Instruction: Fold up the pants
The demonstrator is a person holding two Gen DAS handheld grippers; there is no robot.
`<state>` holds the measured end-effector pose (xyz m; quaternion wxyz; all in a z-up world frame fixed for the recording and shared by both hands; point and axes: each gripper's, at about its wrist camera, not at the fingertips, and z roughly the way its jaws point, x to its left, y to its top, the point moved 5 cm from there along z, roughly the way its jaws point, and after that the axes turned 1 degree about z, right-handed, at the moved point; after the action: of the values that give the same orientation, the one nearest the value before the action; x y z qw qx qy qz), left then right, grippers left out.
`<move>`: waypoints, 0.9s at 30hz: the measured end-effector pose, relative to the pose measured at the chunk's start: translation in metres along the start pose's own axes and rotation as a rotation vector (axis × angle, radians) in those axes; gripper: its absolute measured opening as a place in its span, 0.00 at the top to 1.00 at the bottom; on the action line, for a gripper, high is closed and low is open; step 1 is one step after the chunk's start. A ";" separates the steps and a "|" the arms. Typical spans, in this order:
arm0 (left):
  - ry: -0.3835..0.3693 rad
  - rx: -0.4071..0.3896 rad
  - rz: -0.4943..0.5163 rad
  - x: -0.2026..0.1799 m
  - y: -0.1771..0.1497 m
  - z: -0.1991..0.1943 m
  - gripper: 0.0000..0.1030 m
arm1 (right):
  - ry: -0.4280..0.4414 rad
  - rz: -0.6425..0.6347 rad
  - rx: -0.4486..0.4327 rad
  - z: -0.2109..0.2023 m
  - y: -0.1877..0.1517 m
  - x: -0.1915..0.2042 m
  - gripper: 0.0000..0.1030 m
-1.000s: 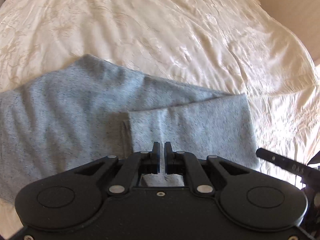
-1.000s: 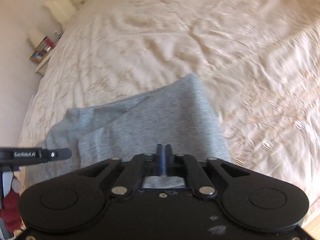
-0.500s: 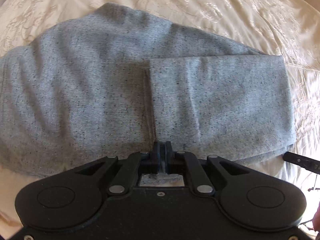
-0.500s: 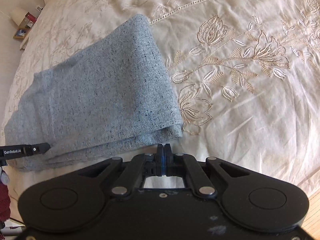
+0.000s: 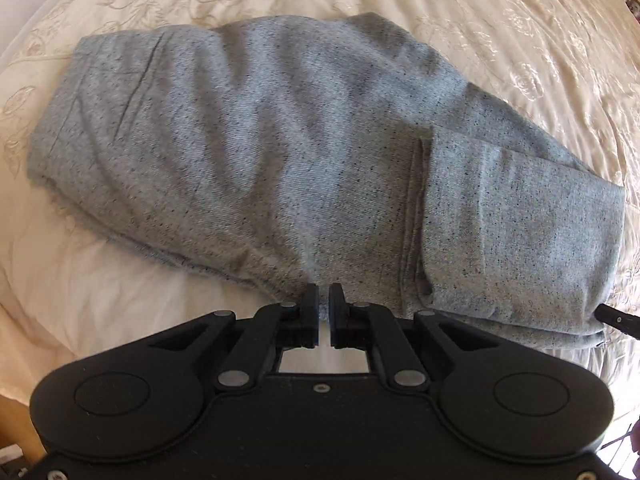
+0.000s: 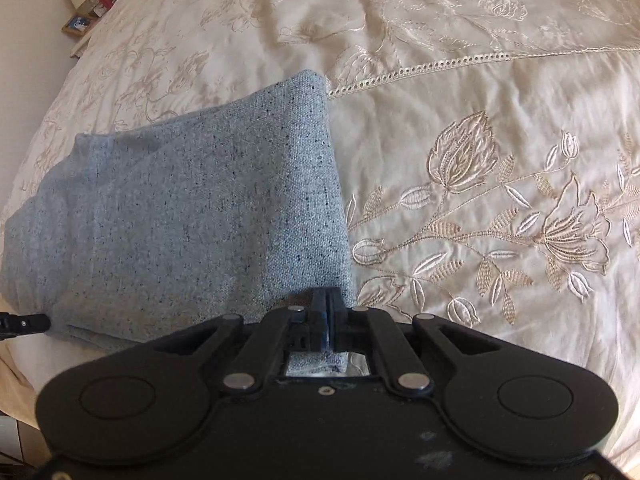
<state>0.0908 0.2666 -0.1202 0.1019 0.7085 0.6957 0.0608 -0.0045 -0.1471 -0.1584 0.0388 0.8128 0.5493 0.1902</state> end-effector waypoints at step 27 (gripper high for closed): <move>-0.067 -0.058 -0.160 0.149 0.016 -0.019 0.81 | 0.132 -0.195 -0.112 -0.024 -0.030 0.205 0.92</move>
<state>0.1059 0.4159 -0.1067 0.1500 0.6491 0.7442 0.0489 0.0271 0.0470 -0.0895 0.0660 0.7378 0.6155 0.2691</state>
